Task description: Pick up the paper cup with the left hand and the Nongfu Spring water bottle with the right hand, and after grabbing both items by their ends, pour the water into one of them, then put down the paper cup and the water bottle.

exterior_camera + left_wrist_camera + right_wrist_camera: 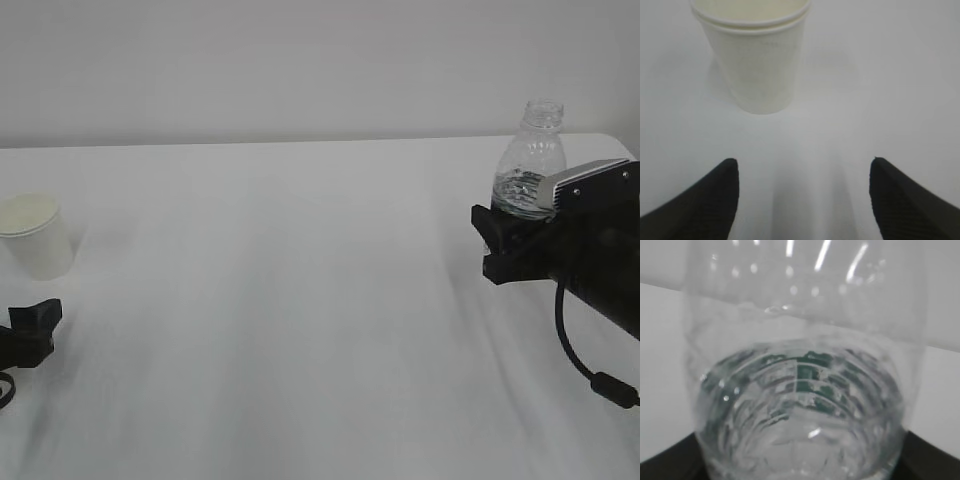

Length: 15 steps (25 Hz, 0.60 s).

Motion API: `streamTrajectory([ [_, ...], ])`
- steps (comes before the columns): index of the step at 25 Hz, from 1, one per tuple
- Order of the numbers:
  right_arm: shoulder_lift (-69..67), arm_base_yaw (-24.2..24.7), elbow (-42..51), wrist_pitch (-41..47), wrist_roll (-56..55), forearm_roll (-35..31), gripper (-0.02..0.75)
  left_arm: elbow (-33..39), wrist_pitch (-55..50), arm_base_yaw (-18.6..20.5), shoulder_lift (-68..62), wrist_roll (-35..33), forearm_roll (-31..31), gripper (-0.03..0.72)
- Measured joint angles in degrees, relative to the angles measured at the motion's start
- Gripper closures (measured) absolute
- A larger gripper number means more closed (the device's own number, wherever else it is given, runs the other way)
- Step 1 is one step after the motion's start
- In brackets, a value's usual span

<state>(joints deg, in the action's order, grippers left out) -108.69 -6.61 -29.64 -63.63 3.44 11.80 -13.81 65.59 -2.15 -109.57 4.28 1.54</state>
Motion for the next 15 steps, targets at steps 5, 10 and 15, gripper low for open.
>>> streamTrajectory([
  [5,0.0,0.0,0.0,0.0,0.0,0.2,0.262,-1.5,0.0,0.4,-1.9,0.0,-0.4,0.101],
  [10,0.0,0.0,0.1,0.0,0.0,0.2,0.262,-2.9,0.1,3.8,-2.8,0.0,-4.7,0.101],
  [15,0.0,0.0,0.1,0.0,0.0,0.3,0.262,-3.6,0.1,8.0,-2.8,0.0,-9.0,0.101],
])
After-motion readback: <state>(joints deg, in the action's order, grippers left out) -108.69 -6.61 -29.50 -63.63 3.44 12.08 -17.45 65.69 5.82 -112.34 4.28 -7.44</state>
